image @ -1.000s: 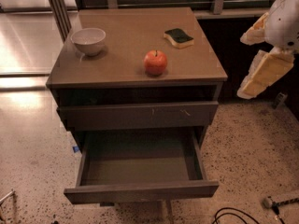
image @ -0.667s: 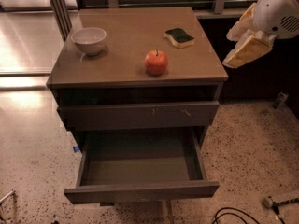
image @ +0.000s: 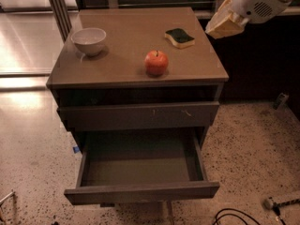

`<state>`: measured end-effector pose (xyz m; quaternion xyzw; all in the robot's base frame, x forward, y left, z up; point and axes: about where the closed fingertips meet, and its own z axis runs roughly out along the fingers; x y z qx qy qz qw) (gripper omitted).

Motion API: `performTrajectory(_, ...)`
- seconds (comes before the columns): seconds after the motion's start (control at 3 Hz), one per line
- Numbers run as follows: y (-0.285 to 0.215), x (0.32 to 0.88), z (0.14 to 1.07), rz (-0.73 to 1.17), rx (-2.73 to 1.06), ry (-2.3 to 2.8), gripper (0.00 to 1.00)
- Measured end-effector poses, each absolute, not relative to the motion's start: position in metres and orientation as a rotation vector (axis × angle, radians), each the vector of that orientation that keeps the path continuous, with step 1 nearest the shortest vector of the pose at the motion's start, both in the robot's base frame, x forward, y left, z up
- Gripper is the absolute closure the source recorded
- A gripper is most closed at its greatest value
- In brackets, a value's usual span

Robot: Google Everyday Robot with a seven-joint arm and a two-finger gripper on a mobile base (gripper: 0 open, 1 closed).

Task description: Place apple into middle drawer

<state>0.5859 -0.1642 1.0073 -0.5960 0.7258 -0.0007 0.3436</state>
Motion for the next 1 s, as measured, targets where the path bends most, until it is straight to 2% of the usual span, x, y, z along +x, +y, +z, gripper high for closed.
performTrajectory(0.67,-0.159,0.594,0.992,0.034,-1.532,1.879,1.0)
performTrajectory(1.0,-0.137,0.613,0.975,0.114,-1.516,1.848,0.85)
